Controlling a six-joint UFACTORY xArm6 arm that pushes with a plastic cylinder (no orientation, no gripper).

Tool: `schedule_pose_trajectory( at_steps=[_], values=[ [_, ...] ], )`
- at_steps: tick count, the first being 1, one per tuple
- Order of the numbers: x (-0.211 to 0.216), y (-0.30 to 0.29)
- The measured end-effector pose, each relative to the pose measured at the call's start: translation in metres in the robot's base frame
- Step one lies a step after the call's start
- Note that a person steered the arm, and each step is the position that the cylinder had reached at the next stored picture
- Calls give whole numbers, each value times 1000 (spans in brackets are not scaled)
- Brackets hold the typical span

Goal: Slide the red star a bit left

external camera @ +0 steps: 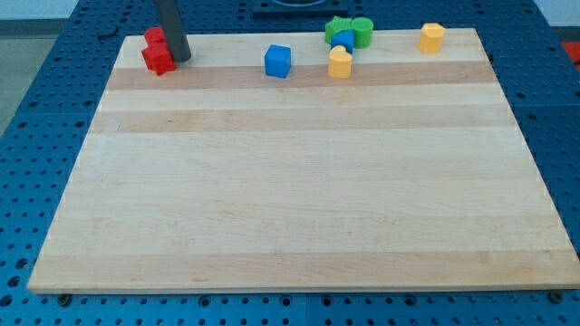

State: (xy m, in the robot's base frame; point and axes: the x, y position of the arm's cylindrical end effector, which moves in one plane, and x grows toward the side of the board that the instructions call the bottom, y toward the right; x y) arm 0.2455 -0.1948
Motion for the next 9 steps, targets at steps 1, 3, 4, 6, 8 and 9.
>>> schedule_pose_trajectory(
  at_steps=[1,3,4,6,8,9],
  values=[
    [-11,0],
    [-31,-13],
    [-31,-21],
    [-31,3],
    [-11,39],
    [1,30]
  ],
)
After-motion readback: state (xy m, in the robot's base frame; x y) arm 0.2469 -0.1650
